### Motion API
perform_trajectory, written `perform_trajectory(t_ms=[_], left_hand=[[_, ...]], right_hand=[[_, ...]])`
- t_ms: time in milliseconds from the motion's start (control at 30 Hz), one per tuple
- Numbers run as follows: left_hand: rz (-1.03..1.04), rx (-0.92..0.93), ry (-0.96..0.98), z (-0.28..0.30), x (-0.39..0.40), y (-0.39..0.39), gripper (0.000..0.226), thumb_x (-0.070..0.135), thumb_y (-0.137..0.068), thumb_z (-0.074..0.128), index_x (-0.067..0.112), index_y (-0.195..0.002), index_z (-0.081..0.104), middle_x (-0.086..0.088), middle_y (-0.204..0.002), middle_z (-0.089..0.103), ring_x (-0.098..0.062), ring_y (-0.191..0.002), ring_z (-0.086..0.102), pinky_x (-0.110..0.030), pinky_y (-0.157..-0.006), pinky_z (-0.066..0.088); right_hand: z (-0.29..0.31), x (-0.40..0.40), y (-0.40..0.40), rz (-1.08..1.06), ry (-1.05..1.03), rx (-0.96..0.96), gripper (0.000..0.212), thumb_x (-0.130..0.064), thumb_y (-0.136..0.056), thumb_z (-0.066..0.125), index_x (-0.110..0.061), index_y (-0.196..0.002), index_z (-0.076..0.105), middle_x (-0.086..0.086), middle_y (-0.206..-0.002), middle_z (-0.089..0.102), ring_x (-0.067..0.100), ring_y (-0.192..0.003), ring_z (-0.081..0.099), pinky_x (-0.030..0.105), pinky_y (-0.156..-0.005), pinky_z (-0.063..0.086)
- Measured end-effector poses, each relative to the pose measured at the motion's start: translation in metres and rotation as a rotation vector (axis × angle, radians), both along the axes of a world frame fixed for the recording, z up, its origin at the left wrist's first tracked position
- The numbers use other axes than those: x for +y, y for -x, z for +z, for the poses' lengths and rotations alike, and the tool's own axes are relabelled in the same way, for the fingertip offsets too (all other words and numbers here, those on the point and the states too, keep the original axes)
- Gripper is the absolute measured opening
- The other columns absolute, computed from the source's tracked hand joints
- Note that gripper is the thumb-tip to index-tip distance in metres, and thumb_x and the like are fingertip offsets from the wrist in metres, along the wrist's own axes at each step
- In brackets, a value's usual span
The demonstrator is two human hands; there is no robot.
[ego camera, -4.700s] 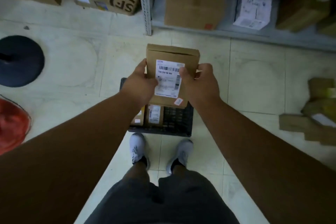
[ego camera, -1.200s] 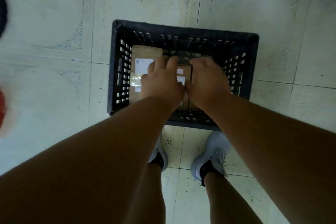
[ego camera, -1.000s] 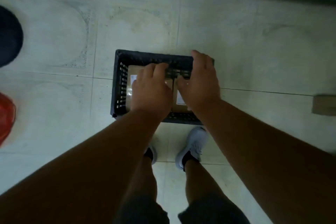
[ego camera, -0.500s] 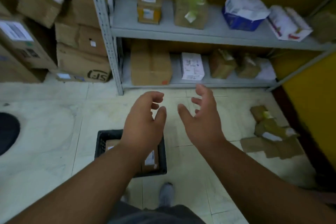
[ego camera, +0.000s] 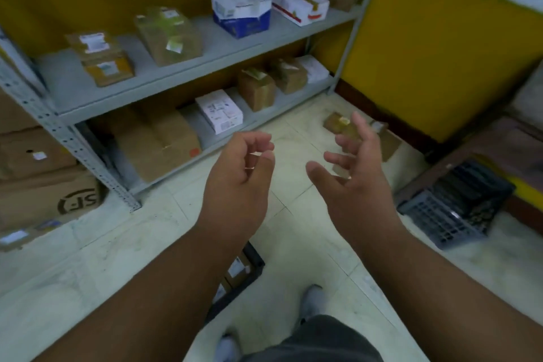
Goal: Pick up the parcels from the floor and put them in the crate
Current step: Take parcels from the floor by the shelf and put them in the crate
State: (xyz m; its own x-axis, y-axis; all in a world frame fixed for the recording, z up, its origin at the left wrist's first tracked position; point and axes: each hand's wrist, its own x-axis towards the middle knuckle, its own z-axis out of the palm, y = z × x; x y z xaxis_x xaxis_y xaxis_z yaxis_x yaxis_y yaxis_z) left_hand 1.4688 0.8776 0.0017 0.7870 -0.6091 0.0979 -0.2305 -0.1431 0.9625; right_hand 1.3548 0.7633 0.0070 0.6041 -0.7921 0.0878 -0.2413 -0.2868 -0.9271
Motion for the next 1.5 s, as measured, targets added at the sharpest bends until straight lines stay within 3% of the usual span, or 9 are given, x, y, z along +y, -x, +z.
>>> perform_trajectory(t_ms=[133,333,633,733,900,1100,1333,1433,1500], left_hand=[[-0.090,-0.025,0.002,0.008,-0.022,0.036,0.022,0.031,-0.095,0.048,0.034,-0.115,0.058,0.022,-0.102,0.065,-0.001,-0.090,0.064,-0.009,-0.072,0.050],[-0.111,-0.011,0.041,0.014,-0.103,0.091,0.023,0.030,-0.096,0.051,0.033,-0.118,0.056,0.020,-0.104,0.065,-0.002,-0.090,0.065,-0.009,-0.070,0.051],[-0.229,0.038,0.049,-0.003,-0.221,0.180,0.027,0.021,-0.093,0.061,0.043,-0.107,0.053,0.022,-0.102,0.065,-0.001,-0.086,0.063,-0.015,-0.070,0.051],[-0.254,0.053,0.016,-0.007,-0.244,0.186,0.027,0.021,-0.094,0.060,0.041,-0.111,0.055,0.022,-0.103,0.065,-0.001,-0.088,0.063,-0.013,-0.071,0.052],[-0.286,0.070,-0.040,-0.021,-0.277,0.171,0.026,0.023,-0.094,0.059,0.044,-0.110,0.053,0.026,-0.101,0.065,0.000,-0.090,0.064,-0.008,-0.069,0.050],[-0.314,0.115,-0.038,-0.041,-0.336,0.120,0.026,0.019,-0.093,0.057,0.040,-0.108,0.055,0.016,-0.099,0.067,-0.006,-0.089,0.066,-0.018,-0.074,0.054],[-0.441,0.096,0.005,-0.029,-0.442,0.025,0.027,0.015,-0.094,0.058,0.038,-0.108,0.055,0.013,-0.099,0.067,-0.003,-0.088,0.065,-0.010,-0.071,0.051],[-0.456,0.081,-0.018,-0.028,-0.477,-0.018,0.025,0.016,-0.094,0.058,0.033,-0.113,0.056,0.012,-0.100,0.067,-0.007,-0.090,0.066,-0.017,-0.074,0.052],[-0.488,0.089,-0.034,-0.032,-0.499,-0.036,0.025,0.016,-0.094,0.057,0.033,-0.113,0.056,0.012,-0.101,0.066,-0.009,-0.091,0.066,-0.016,-0.074,0.053]], right_hand=[[0.011,-0.025,0.046,-0.084,0.058,0.018,0.074,-0.032,-0.086,0.074,-0.040,-0.148,0.034,-0.012,-0.141,0.045,-0.004,-0.118,0.051,0.026,-0.091,0.053],[0.018,-0.094,0.118,-0.166,0.002,-0.026,0.071,-0.030,-0.083,0.078,-0.036,-0.142,0.039,-0.020,-0.135,0.048,-0.003,-0.117,0.054,0.037,-0.095,0.056],[0.013,-0.203,0.220,-0.292,-0.049,0.024,0.068,-0.029,-0.083,0.077,-0.038,-0.139,0.039,-0.020,-0.125,0.052,0.002,-0.104,0.061,0.036,-0.088,0.059],[0.004,-0.223,0.228,-0.284,-0.080,0.048,0.062,-0.030,-0.083,0.077,-0.041,-0.132,0.042,-0.017,-0.120,0.056,-0.003,-0.094,0.064,0.028,-0.077,0.059],[-0.015,-0.255,0.212,-0.308,-0.165,0.073,0.057,-0.032,-0.083,0.077,-0.043,-0.129,0.044,-0.018,-0.114,0.058,-0.005,-0.089,0.065,0.019,-0.063,0.055],[-0.022,-0.297,0.153,-0.305,-0.149,0.101,0.057,-0.034,-0.082,0.078,-0.042,-0.127,0.045,-0.020,-0.114,0.057,-0.012,-0.089,0.062,0.023,-0.070,0.060],[-0.004,-0.375,0.064,-0.346,-0.108,0.047,0.051,-0.026,-0.084,0.078,-0.053,-0.110,0.043,-0.032,-0.105,0.057,0.002,-0.100,0.062,0.028,-0.074,0.060],[-0.003,-0.403,0.038,-0.411,-0.132,0.038,0.048,-0.025,-0.084,0.078,-0.052,-0.107,0.047,-0.019,-0.103,0.062,0.003,-0.084,0.065,0.028,-0.069,0.061],[-0.008,-0.418,0.026,-0.458,-0.152,0.055,0.049,-0.027,-0.084,0.077,-0.047,-0.117,0.048,-0.011,-0.109,0.062,0.001,-0.081,0.066,0.031,-0.070,0.062]])
